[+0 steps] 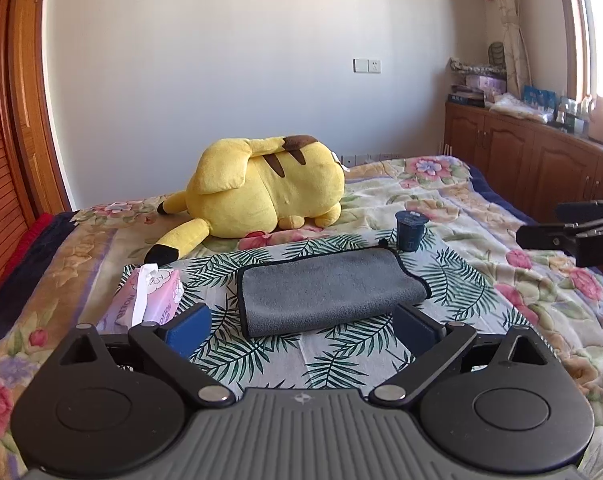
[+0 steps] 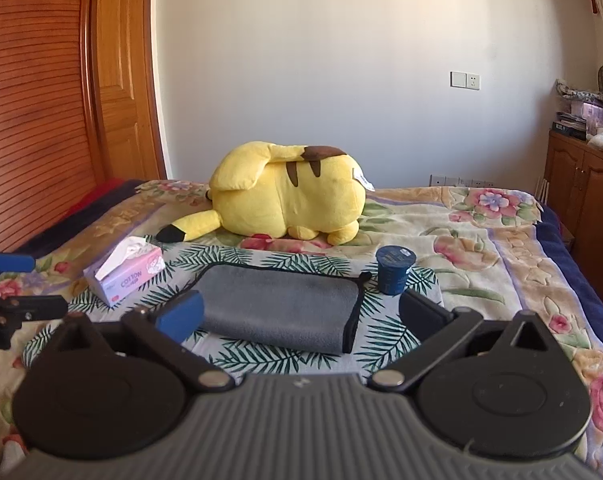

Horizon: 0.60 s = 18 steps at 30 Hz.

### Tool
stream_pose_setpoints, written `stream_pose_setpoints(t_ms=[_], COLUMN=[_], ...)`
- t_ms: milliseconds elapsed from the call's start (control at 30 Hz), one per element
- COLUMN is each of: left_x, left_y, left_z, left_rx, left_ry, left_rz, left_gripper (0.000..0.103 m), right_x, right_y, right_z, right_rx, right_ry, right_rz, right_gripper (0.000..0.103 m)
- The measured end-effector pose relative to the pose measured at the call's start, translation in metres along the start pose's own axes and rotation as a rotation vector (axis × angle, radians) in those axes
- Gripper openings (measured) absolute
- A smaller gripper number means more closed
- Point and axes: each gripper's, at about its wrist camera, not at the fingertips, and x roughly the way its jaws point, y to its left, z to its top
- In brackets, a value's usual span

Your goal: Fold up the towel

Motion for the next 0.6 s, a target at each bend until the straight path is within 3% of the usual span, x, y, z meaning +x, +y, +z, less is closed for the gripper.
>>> stream_pose_setpoints(t_ms=[200, 600], left_x=[-0.019, -0.045], left_y=[-0.008, -0.021], left_z=[-0.007, -0.031], left_rx=[-0.020, -0.046], left_ry=[-0.031, -0.032], left_rz=[0.011, 0.031], left_gripper=[0.087, 0.087], right_x=[-0.014, -0.043], right_y=[0.001, 0.026], right_z=[-0.010, -0.029], right_rx=[0.026, 0.005], right_ry=[-0.003, -0.015], right_rz=[-0.009, 0.013], right_gripper=[0.103, 0.103])
